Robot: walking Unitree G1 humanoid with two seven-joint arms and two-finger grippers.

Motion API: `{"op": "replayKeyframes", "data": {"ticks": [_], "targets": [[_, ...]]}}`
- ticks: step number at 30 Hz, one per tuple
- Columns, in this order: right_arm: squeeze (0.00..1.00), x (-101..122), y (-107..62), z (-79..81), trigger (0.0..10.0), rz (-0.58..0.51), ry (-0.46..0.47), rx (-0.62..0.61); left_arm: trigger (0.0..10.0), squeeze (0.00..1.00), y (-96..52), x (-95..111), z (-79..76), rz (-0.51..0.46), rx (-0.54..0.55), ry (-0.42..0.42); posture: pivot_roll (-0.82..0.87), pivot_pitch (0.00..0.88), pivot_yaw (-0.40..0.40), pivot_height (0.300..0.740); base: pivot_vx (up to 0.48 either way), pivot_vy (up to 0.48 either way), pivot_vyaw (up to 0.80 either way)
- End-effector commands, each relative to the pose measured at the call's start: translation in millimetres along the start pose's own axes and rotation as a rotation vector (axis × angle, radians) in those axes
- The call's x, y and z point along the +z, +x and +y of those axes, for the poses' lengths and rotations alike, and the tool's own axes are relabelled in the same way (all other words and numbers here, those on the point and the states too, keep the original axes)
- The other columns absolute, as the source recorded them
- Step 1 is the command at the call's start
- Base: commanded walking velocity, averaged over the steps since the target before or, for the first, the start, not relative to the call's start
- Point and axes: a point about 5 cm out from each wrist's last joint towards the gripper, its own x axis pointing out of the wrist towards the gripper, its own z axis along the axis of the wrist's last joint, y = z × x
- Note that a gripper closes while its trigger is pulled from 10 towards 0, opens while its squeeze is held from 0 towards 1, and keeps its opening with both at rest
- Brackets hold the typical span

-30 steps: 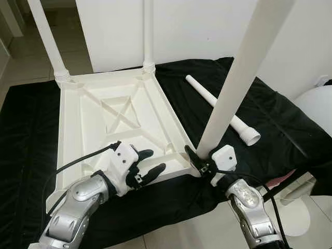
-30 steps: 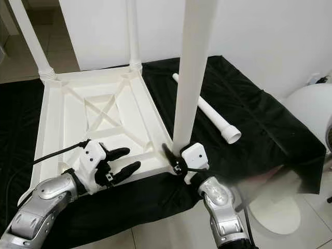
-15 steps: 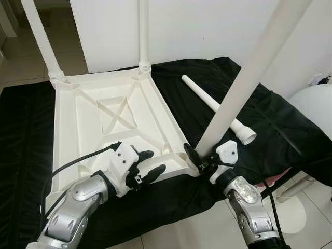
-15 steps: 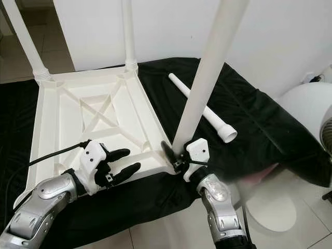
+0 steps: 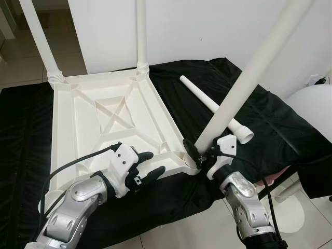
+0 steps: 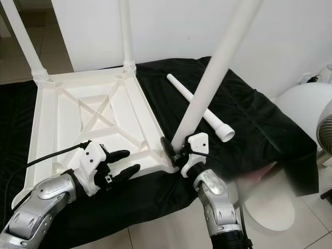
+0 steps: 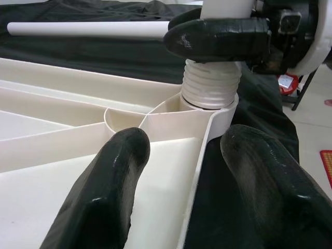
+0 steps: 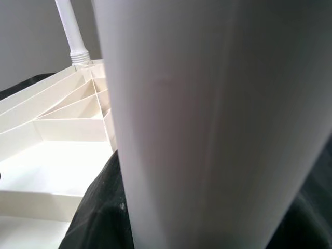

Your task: Building children table

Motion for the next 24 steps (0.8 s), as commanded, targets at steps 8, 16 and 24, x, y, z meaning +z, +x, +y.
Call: {"op": "replayKeyframes", "data": {"ticks": [8,16,24], "targets": [[0.0,-21.6,0.2,3.2,10.0,0.15,0.056,0.019,10.0,0.0,0.7,4.0,-0.3,-0.005,-0.03,0.026,0.0,0.033,-0.029,0.74,0.0,0.0,0.0],[0.0,-16.4,-11.2,6.5,10.0,0.083,-0.212,0.132,10.0,0.0,-0.5,3.7,0.4,-0.003,-0.022,0.028,0.01,0.028,-0.034,0.74,0.0,0.0,0.0],[0.0,-13.4,-15.4,4.9,10.0,0.091,-0.305,0.207,10.0,0.0,-0.9,3.8,2.4,-0.001,-0.023,0.031,0.0,0.025,-0.028,0.74,0.0,0.0,0.0]]}}
